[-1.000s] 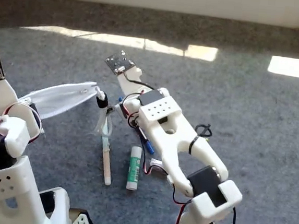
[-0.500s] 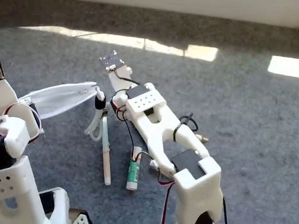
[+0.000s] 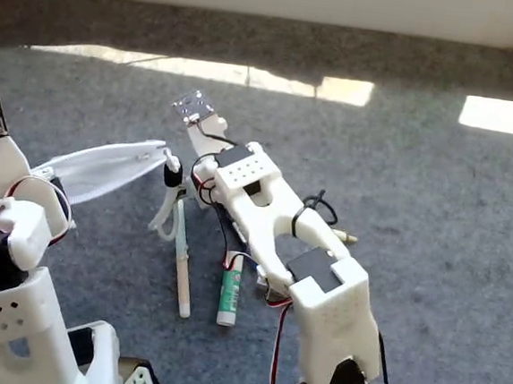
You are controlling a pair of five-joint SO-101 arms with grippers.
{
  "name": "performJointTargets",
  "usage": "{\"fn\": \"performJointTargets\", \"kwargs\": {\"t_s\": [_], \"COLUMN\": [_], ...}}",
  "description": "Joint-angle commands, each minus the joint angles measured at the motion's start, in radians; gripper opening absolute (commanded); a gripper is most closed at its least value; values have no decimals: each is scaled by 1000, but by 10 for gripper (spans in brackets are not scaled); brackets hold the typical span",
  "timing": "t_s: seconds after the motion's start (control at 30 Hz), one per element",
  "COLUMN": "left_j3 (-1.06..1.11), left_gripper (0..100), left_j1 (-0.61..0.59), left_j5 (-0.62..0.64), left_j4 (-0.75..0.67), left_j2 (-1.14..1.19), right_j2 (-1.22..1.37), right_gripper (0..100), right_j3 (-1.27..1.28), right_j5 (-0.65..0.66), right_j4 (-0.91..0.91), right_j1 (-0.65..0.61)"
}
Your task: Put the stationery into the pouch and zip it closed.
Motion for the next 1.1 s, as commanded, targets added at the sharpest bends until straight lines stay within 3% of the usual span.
{"fn": "performJointTargets", "kwargs": {"t_s": [0.0,0.53,0.67,1.07], "left_j3": [-12,-19,-22,-133], "left_gripper": [6,6,6,6], "left_j1": [-5,4,82,254], "left_j5": [11,12,12,71], "left_j4": [2,-2,-6,2], "left_j2": [-1,1,5,8], "right_j2": [-30,-318,-389,-627], "right_gripper": [5,5,5,5], "right_j3": [-71,-96,-96,68], "right_j5": [-8,-40,-104,-106], "right_j4": [62,294,314,318], "right_j1": [5,91,145,266]}}
